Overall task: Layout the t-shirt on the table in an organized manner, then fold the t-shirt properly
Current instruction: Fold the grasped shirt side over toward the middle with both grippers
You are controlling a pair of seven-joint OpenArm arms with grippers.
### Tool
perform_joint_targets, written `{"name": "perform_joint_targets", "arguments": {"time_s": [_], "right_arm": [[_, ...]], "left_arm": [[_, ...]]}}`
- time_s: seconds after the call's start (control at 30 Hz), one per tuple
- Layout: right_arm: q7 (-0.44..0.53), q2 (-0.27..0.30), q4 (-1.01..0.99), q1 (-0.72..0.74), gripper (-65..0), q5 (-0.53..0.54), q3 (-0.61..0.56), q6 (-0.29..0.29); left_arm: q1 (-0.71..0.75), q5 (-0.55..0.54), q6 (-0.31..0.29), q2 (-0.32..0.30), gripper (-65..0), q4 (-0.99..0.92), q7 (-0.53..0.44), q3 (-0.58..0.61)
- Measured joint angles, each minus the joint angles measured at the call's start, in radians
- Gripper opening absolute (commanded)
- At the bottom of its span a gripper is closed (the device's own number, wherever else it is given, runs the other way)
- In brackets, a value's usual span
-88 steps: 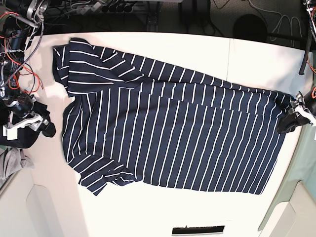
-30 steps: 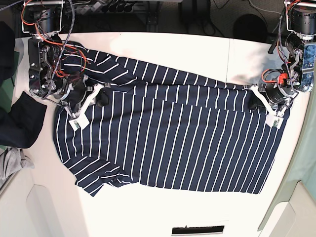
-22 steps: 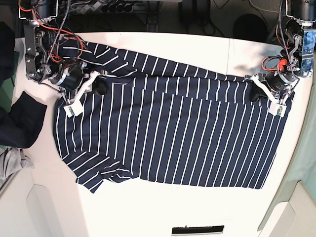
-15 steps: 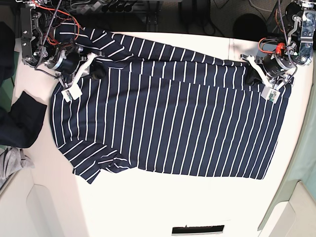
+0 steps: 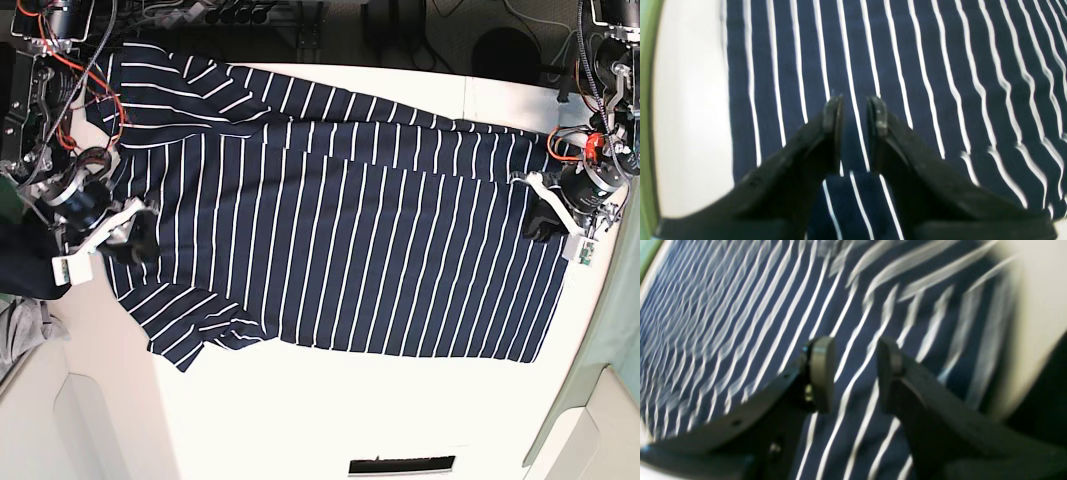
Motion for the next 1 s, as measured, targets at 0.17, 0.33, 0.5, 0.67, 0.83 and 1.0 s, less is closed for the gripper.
{"name": "perform_joint_targets", "arguments": {"time_s": [0.17, 0.33, 0.5, 0.67, 0.83, 1.0], "right_arm": [[0.035, 0.002, -0.08, 0.167, -39.7, -0.16, 0.021, -0.125], [0.105, 0.0, -0.355, 0.326, -21.3, -0.254, 0.021, -0.152], [0.25, 0.009, -0.7, 0.413, -20.9, -0.294, 0.021, -0.167], [0.294, 0.01, -0.811, 0.432, -20.9, -0.297, 0.022, -0.161], [0.312, 0.012, -0.818, 0.418, -20.9, -0.29, 0.023, -0.121], [0.279, 0.014, -0.816, 0.415, -20.9, -0.27, 0.024, -0.093]], "left_arm": [[-0.077, -0.001, 0.0, 0.0, -49.1, -0.047, 0.001, 0.001], [-0.17, -0.047, -0.004, -0.016, -41.3, -0.184, 0.001, 0.009], [-0.35, -0.068, 0.002, -0.067, -40.7, -0.442, -0.04, 0.067], [-0.569, -0.044, 0.056, -0.087, -40.7, -0.754, -0.163, 0.18], [-0.745, -0.024, 0.153, -0.053, -40.7, -1.083, -0.34, 0.312], [-0.804, -0.021, 0.206, -0.026, -40.7, -1.292, -0.415, 0.329]]}}
